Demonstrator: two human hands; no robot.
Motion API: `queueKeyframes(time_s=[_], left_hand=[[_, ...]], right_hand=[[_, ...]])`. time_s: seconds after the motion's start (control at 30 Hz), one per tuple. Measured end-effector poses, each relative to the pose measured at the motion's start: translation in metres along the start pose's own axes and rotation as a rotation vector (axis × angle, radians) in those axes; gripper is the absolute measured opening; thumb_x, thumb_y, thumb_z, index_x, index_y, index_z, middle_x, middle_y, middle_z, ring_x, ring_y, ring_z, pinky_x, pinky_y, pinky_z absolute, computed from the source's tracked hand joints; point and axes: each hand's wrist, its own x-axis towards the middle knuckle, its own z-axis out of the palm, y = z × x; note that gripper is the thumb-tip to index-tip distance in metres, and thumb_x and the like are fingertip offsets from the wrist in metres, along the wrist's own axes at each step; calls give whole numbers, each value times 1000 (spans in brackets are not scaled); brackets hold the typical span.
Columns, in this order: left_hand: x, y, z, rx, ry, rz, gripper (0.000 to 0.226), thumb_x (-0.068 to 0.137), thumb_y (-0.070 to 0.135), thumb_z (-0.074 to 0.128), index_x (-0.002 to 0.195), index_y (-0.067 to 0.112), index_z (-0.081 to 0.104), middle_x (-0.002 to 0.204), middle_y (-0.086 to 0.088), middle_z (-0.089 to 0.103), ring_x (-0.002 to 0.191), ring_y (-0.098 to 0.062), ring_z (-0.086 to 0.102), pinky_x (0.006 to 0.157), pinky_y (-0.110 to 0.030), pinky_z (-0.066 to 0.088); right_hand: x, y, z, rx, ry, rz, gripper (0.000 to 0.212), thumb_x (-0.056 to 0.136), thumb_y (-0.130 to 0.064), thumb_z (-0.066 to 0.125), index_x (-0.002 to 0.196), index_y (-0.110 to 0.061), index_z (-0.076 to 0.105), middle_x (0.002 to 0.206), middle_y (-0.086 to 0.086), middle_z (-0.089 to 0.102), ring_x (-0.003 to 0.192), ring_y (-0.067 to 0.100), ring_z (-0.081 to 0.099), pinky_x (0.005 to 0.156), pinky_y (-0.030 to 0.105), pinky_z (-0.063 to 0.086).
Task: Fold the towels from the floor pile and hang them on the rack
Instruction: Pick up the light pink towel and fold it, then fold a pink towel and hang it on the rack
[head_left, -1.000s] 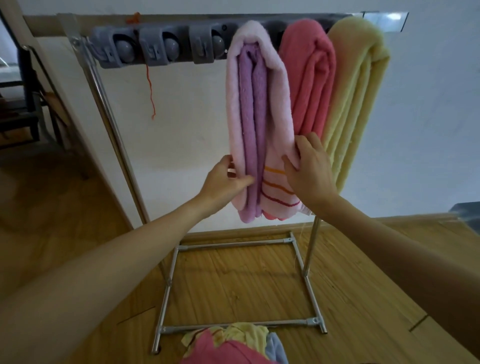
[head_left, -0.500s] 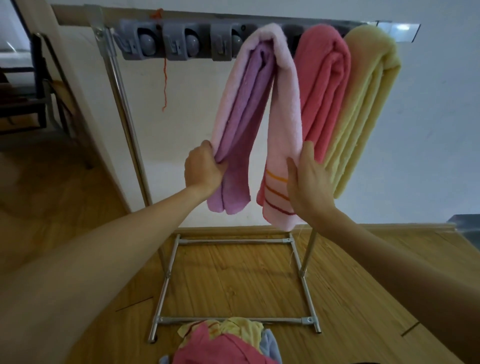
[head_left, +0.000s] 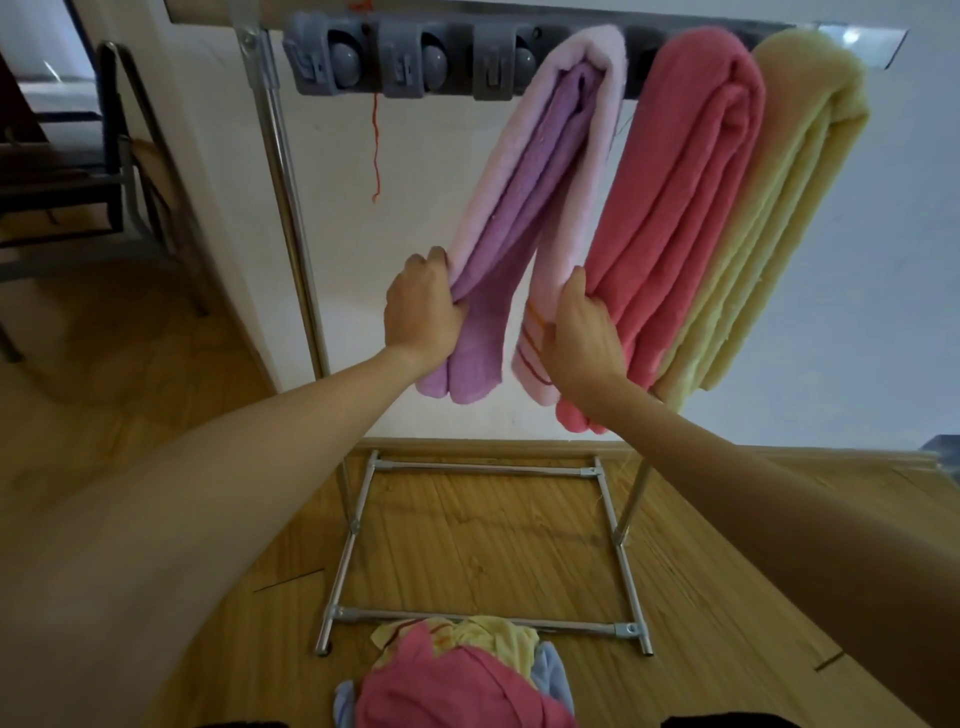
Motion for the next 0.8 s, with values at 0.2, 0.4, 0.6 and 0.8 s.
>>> queueKeyframes(time_s=[0.2, 0.4, 0.6, 0.8], left_hand=[[-14, 13, 25, -140, -62, 41, 26, 80, 17, 64, 100, 3, 55, 90, -15, 62, 75, -32, 58, 63, -39, 48], [-49, 4, 42, -255, -320, 39, 36, 80, 33, 60, 107, 10, 56, 93, -4, 65, 81, -26, 62, 71, -41, 53], [-113, -51, 74, -214, -616, -148, 60, 81, 15, 63, 138, 15, 43, 121, -4, 60, 109, -21, 57, 93, -35, 48], [-217, -125, 123, -110, -842, -300, 51, 85, 8, 60, 134, 7, 48, 126, -11, 57, 115, -26, 55, 95, -38, 47]], right_hand=[[-3, 16, -1, 41, 11, -50, 27, 90, -5, 44, 114, 4, 39, 84, 17, 55, 84, 39, 55, 64, 49, 45], [-26, 49, 19, 104, -105, -20, 23, 93, -16, 44, 109, 0, 47, 97, 15, 67, 79, 33, 60, 65, 43, 48], [-104, 88, 72, 105, -221, 17, 38, 86, -2, 45, 125, -5, 46, 118, 11, 61, 101, 31, 58, 78, 42, 49], [-220, 120, 149, -12, -774, 152, 45, 90, -5, 45, 135, -8, 38, 116, 16, 60, 101, 35, 60, 77, 41, 50]])
